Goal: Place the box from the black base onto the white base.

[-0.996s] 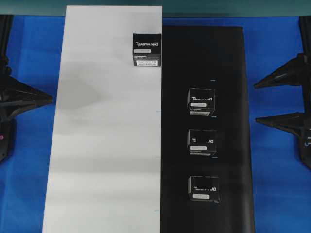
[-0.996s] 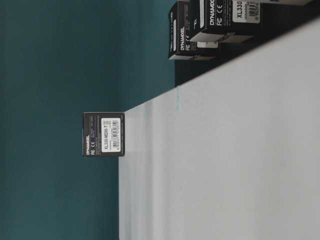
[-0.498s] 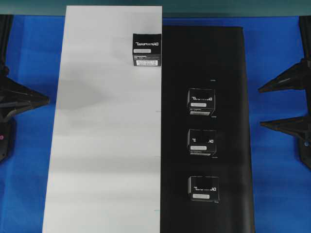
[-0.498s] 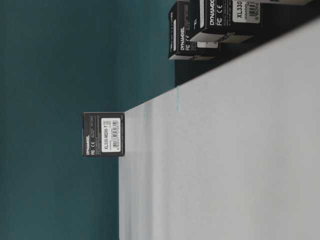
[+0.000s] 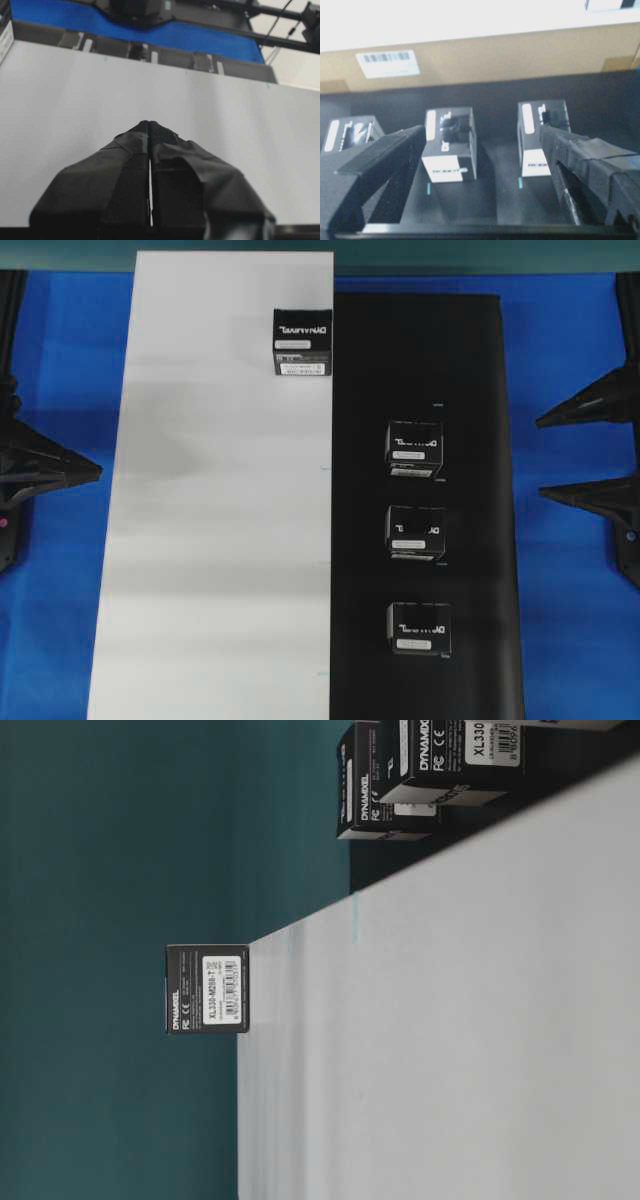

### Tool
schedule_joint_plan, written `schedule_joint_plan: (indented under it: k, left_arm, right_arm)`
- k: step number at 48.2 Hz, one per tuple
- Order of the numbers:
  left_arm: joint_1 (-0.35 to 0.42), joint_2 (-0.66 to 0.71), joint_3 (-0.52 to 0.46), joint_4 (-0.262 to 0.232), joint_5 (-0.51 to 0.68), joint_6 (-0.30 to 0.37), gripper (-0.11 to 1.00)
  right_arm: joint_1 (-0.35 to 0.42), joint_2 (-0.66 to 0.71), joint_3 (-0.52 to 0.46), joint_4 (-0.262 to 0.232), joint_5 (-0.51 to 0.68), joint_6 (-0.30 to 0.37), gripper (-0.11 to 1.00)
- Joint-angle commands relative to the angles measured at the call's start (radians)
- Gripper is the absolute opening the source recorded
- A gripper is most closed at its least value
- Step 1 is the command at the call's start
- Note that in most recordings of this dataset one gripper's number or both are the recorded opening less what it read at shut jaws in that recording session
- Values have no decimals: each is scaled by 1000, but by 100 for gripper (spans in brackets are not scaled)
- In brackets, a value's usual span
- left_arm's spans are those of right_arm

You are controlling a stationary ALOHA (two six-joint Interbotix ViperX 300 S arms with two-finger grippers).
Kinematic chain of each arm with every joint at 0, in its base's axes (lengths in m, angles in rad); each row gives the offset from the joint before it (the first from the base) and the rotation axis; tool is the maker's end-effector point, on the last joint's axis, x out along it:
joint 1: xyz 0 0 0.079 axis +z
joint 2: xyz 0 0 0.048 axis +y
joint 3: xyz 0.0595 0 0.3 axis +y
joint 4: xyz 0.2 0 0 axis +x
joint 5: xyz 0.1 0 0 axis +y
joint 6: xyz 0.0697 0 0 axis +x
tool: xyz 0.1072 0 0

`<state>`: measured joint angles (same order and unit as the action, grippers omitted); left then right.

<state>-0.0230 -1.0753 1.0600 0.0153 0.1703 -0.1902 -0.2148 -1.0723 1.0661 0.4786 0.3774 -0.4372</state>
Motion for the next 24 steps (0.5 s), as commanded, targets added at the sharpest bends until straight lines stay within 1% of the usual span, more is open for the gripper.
schedule_joint_plan:
  k: [1,10,18,24]
  left_arm:
    - [2,-3,-17,3,0,8,-4]
    - [6,-14,-21,3,-23,26,-4]
    - [6,-14,-20,3,-121,46,-4]
    - [5,-14,-20,3,-152,46,-4]
  right_arm:
    - [0,-14,-5,3,-6,2,99]
    - [6,-64,3,3,-11,0,99]
    - [6,-89,11,3,5,0,99]
    - [8,-95,11,5,12,0,99]
